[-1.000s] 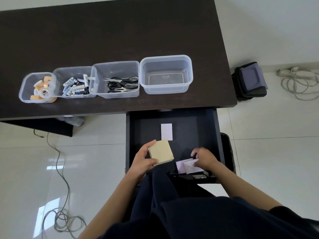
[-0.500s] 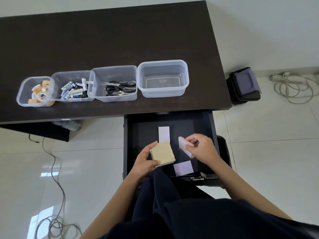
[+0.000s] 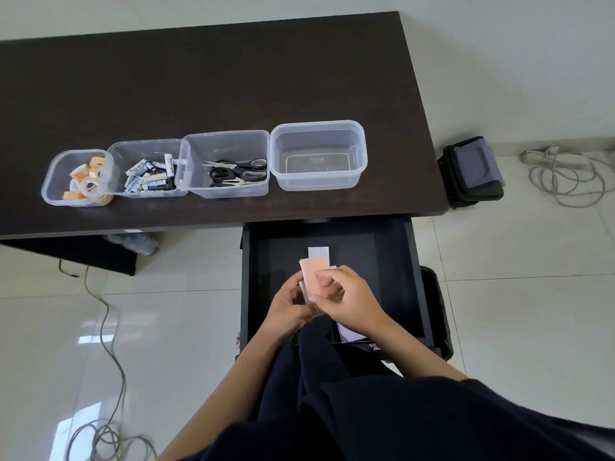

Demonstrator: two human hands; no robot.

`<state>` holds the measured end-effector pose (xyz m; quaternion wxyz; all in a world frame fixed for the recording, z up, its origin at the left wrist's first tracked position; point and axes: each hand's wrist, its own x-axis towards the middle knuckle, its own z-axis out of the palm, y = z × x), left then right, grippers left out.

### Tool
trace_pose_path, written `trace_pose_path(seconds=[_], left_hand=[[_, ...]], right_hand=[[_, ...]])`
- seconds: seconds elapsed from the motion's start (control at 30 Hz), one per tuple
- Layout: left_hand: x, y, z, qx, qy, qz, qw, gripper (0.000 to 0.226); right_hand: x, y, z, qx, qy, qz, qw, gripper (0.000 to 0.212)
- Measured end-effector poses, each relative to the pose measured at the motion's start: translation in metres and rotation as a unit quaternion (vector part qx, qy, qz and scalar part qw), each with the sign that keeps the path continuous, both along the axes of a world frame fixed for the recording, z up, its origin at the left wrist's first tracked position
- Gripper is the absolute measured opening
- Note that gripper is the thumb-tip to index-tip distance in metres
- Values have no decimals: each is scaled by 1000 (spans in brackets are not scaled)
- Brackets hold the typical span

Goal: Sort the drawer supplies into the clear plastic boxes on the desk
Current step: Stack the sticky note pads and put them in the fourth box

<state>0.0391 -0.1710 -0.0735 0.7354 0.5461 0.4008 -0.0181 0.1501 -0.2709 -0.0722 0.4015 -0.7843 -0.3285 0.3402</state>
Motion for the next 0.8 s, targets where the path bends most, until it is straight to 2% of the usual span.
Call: trace_pose_path(seconds=[0.17,0.33,0.47,0.57,0.7,0.8], left_hand=[[-2,-2,1,19,-5,2,1000,68],[-16,3,0,-4,-29,58,998,78],[-17,3,0,-53,-47,87,994,83],[-19,5,-2,-60,-42,97,993,90],[-20,8,-2,-50,-29,90,994,89],[-18,6,2,-38,-28,73,996,88]], right_hand=[[0,0,-5,-31,-1,-34,999,36],[-6,5,-7,-38,-3,-7,999,36],[-4,0,-9,-25,-2,-6,1000,31],[-5,-5,-11,-5,-5,0,1000,23],[-5,-6,-11,36,-17,-29,999,8],[-2,0,-8,55,-30,-50,997,13]])
